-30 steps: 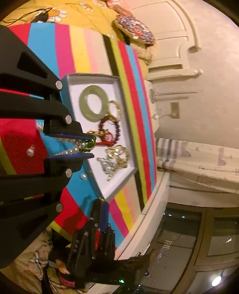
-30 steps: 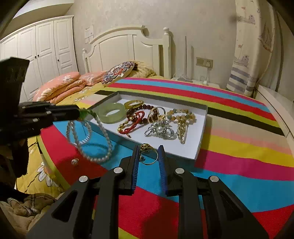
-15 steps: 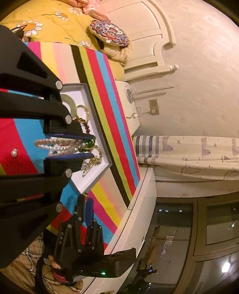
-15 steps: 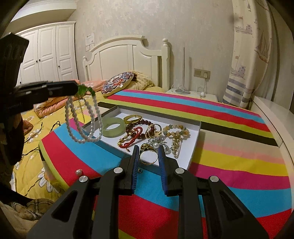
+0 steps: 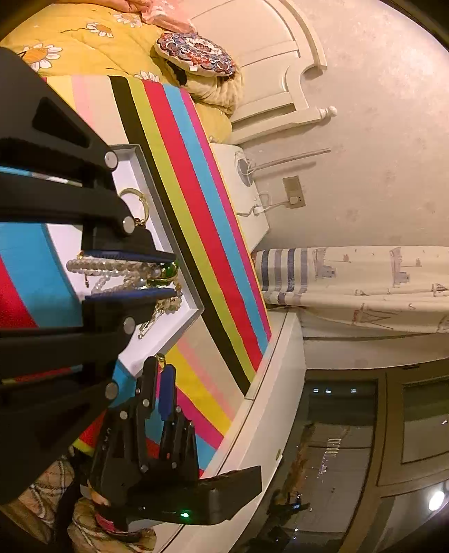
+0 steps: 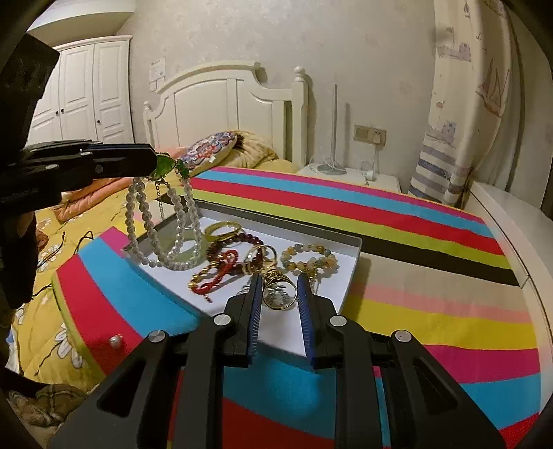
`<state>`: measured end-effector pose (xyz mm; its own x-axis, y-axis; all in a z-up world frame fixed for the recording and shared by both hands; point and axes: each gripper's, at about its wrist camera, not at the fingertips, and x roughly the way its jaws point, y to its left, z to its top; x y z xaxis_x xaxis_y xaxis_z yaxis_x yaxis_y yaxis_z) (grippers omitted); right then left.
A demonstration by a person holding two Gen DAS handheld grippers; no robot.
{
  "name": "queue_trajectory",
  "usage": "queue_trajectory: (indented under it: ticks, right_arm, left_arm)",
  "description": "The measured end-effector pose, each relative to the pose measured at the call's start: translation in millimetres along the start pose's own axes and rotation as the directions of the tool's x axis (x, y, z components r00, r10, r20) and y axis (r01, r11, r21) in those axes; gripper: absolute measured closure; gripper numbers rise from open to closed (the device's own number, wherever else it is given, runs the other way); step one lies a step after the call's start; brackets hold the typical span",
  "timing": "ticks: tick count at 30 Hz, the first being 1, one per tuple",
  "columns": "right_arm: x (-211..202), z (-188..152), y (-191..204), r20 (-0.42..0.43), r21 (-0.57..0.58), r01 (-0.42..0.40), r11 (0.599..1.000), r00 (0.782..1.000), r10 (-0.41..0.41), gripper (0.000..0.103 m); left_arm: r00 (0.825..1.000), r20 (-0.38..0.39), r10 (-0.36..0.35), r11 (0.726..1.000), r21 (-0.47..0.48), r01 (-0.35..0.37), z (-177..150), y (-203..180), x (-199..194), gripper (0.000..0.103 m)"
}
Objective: Organize jewelry
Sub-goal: 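Lower the pearl necklace into the box with the left tool while the right drops the gold ring in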
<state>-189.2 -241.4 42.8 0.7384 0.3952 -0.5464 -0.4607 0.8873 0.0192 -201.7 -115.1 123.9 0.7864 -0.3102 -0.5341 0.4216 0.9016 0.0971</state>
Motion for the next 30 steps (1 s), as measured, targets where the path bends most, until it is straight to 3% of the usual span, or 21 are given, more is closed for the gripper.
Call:
queue_trajectory:
  ticks: [15,21,22,24,26,30]
  right_arm:
    - [45,-12,2,-0.126,-0.012,0.009,1.000,0.992,-0.010,0.081]
    - [48,-13,3,-0.144,-0.021,0.006,1.000,0.990,-0.009,0.081]
    - [49,-13,4,-0.150,-0.024,0.009,1.000,0.989,-0.013,0.080]
    - [49,-13,5,-0.154,-0.019,0.014,1.000,0.988,-0.016,0.076]
    - [49,-13,4,-0.151,-0.011,0.014,1.000,0.988,-0.016,0.067]
    - [49,-13,2,-0.145,0.003,0.014,1.000,0.989,-0.014,0.056]
  left_arm:
    - [0.995,-0.086,0.053,0.998,-0.024,-0.055,10,16,77,0.089]
    - [0.987,-0.113,0.113,0.992,-0.045,-0.119,2,29,93,0.088]
    - [0.985,-0.118,0.124,0.990,-0.052,-0.131,-1,32,95,0.086]
    - [0.983,-0.124,0.137,0.987,-0.064,-0.145,-6,36,95,0.064]
    - [0.980,-0.122,0.159,0.984,-0.064,-0.167,-9,39,95,0.054]
    - [0.973,-0.137,0.185,0.980,-0.049,-0.193,-14,42,97,0.046]
